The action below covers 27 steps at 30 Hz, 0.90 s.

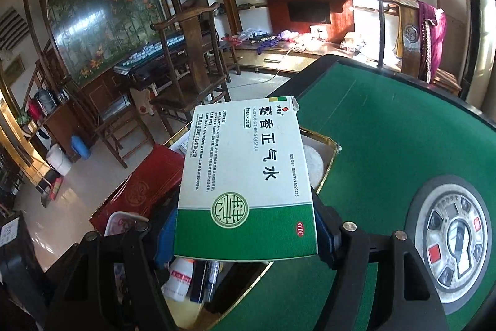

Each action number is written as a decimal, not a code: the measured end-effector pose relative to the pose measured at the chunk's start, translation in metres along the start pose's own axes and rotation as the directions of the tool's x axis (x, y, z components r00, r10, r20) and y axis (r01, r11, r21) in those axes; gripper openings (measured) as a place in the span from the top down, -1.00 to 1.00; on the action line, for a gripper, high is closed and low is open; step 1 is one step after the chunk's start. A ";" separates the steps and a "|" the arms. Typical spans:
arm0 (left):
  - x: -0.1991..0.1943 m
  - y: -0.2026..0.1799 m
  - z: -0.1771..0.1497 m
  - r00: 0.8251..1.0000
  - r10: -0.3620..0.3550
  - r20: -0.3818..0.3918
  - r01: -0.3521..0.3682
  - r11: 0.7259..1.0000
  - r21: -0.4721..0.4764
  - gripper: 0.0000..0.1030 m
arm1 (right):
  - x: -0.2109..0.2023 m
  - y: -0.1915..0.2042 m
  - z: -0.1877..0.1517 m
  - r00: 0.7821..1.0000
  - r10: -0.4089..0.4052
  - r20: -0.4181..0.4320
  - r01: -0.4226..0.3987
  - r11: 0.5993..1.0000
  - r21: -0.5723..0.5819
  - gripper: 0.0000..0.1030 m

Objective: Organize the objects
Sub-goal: 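Carry the pencil case and medicine box over the tray with both tools, then lower the medicine box into the tray and open the right tool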

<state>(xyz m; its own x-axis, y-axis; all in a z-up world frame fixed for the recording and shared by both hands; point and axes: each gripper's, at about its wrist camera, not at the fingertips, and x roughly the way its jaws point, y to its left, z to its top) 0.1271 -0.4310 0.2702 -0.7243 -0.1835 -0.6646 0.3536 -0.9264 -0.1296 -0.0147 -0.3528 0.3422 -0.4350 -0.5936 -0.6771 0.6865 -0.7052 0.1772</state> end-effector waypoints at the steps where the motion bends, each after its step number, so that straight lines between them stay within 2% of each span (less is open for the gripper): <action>1: 0.001 0.001 0.001 1.000 0.002 -0.002 -0.002 1.000 0.002 -0.56 | 0.011 0.004 0.003 1.000 -0.009 -0.017 0.009 1.000 -0.011 -0.39; 8: 0.007 0.003 0.004 1.000 0.021 -0.004 -0.021 0.999 0.040 -0.56 | 0.067 0.016 0.017 0.996 -0.030 -0.087 0.029 0.999 -0.016 -0.39; 13: 0.010 0.003 0.005 1.000 0.028 -0.013 -0.027 0.998 0.064 -0.56 | 0.080 0.021 0.027 0.994 -0.065 -0.089 0.059 0.996 -0.061 -0.40; 16: 0.012 0.001 0.004 0.999 0.038 -0.018 -0.036 0.995 0.091 -0.57 | 0.091 0.027 0.026 0.988 -0.043 -0.149 0.030 0.996 -0.088 -0.44; 18: 0.014 0.000 0.005 0.999 0.041 -0.022 -0.039 0.994 0.099 -0.58 | 0.090 0.032 0.024 0.988 -0.056 -0.141 0.040 0.992 -0.116 -0.45; 23: 0.011 0.002 0.006 0.999 0.033 -0.024 -0.031 0.996 0.078 -0.58 | 0.064 0.024 0.024 0.994 -0.012 -0.106 0.003 0.997 -0.082 -0.50; 27: 0.008 -0.002 0.008 0.998 0.067 -0.004 -0.066 0.995 0.070 -0.58 | 0.043 0.020 0.017 0.996 -0.008 -0.088 -0.001 0.996 -0.094 -0.51</action>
<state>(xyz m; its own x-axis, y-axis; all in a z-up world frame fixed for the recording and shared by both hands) 0.1154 -0.4331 0.2712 -0.6966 -0.2433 -0.6749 0.3583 -0.9330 -0.0334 -0.0296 -0.3988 0.3286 -0.3873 -0.5519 -0.7385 0.7388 -0.6650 0.1095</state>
